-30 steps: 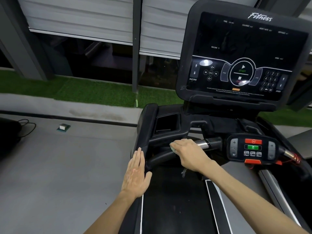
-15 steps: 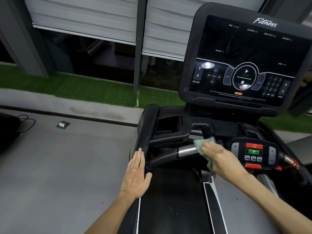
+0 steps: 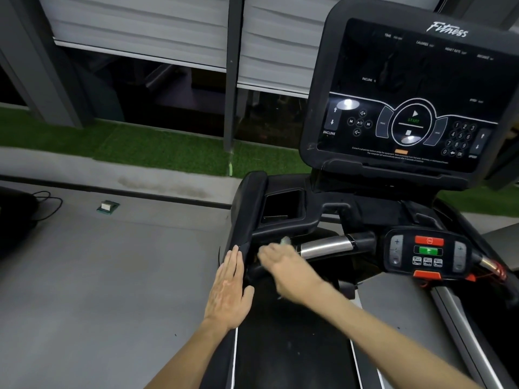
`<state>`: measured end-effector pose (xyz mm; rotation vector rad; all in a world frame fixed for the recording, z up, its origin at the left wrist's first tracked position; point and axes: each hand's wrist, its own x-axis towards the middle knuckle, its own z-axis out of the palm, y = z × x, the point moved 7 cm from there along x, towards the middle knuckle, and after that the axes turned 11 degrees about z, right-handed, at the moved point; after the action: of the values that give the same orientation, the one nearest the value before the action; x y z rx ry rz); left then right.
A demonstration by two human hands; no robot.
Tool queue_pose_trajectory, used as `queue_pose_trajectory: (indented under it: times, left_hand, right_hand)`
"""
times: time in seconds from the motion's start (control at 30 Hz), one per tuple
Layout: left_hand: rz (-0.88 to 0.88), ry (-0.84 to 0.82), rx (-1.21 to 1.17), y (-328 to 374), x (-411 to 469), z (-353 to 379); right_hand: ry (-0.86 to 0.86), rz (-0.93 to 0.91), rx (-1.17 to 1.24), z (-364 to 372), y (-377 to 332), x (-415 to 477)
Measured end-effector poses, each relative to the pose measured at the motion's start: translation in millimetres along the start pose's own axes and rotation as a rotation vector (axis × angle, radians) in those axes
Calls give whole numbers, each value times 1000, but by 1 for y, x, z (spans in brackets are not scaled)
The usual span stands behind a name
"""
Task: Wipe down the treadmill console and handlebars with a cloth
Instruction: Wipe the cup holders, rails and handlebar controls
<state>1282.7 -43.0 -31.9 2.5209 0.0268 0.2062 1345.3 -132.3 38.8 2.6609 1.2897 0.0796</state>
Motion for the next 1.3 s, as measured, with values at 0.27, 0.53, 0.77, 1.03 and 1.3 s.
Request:
queue_pose_trajectory:
  times: [0.27, 0.53, 0.77, 1.03, 1.3]
  left_hand:
    - [8, 5, -1, -1, 0, 0]
    - [1, 35, 16, -1, 0, -2]
    - [-6, 47, 43, 0, 1, -1]
    - [2, 22, 60, 0, 3, 1]
    - [-23, -1, 81, 0, 3, 2]
  right_hand:
    - [10, -237, -96, 19, -23, -16]
    - [128, -52, 16, -4, 49, -51]
    - [225, 367, 71, -29, 159, -97]
    - [345, 412, 302, -30, 121, -64]
    - [157, 77, 285, -5, 34, -16]
